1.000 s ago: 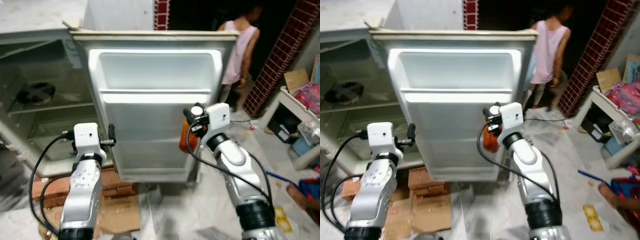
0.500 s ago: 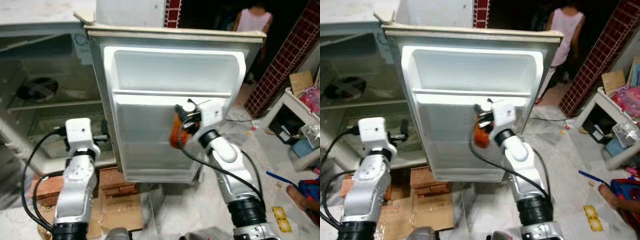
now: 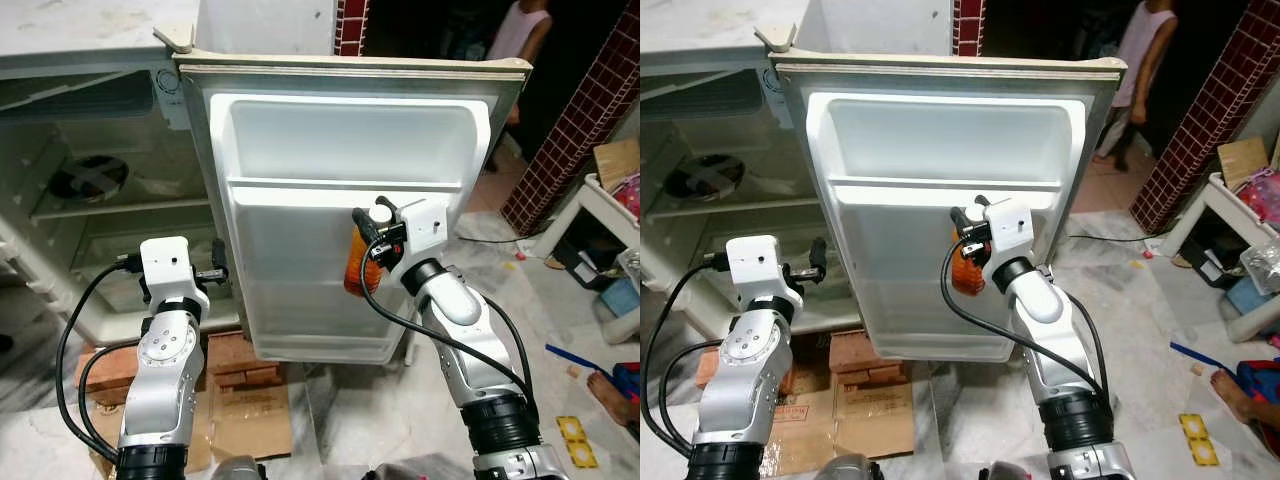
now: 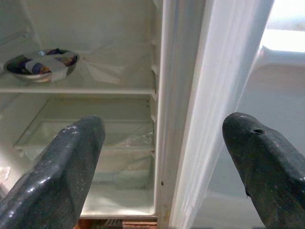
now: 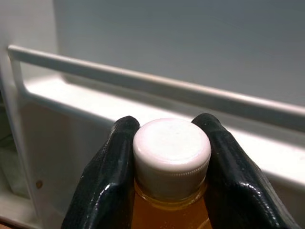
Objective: Restocking fridge
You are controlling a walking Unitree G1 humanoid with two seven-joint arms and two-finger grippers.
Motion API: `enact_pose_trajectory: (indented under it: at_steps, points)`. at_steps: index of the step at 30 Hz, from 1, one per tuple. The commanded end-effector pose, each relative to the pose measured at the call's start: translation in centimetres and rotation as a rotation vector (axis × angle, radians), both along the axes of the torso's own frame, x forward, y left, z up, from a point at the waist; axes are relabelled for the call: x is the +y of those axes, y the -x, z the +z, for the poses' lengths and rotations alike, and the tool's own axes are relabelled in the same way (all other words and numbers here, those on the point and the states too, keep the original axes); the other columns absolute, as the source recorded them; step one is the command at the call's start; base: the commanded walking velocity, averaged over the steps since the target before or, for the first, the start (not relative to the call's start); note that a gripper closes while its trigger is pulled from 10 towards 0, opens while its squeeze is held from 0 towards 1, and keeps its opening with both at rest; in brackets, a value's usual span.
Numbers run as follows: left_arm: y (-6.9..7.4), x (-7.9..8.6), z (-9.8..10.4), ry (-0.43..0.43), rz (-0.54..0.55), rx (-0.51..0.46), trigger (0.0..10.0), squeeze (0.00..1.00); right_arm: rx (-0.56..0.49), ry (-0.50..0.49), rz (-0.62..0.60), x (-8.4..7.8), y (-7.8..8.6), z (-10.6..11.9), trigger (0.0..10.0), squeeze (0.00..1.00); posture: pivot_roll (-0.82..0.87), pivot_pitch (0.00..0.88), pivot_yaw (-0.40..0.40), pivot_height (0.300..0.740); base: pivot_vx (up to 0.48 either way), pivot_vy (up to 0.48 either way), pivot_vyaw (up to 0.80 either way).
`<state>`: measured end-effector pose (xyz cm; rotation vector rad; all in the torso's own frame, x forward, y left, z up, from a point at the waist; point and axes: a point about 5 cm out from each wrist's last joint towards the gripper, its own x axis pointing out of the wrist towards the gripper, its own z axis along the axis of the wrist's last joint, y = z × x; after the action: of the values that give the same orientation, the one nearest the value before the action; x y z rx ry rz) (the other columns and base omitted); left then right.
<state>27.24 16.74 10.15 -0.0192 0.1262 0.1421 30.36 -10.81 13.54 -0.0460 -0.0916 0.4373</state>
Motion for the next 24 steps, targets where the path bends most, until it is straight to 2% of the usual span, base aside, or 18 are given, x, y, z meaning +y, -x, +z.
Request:
enact_pose_trajectory:
  at_steps: [1,7,11,15,21,24]
  points:
    - [-0.1,-0.1,0.1,-0.007,-0.005,-0.002,10.0,0.00,-0.048,-0.010,0.006,0.0,-0.1,1.0,10.0,0.00,0.03,0.000,-0.010,0.676,0.000,0.000,0.00]
    - [-0.1,-0.2,0.1,-0.007,-0.008,-0.001,10.0,0.00,-0.048,-0.008,0.012,0.0,0.0,1.0,10.0,0.00,0.03,0.000,-0.010,0.646,0.000,0.000,0.00]
    - [-0.3,0.4,0.6,-0.066,0.051,-0.036,10.0,0.00,-0.060,-0.006,0.011,0.0,-0.1,1.1,10.0,0.00,0.02,0.000,-0.009,0.631,0.000,0.000,0.00]
    - [-0.4,0.4,0.6,-0.038,0.043,-0.034,10.0,0.00,-0.056,-0.002,0.005,-0.1,-0.2,1.0,10.0,0.00,0.02,0.000,-0.008,0.631,0.000,0.000,0.00]
    - [-0.4,1.1,0.6,-0.072,0.095,-0.026,10.0,0.00,-0.060,0.000,0.002,-0.1,-0.2,1.1,10.0,0.00,0.02,0.000,-0.008,0.631,0.000,0.000,0.00]
    - [-0.4,1.4,0.5,-0.063,0.109,-0.022,10.0,0.00,-0.059,0.001,-0.001,-0.1,-0.2,1.1,10.0,0.00,0.02,0.000,-0.010,0.631,0.000,0.000,0.00]
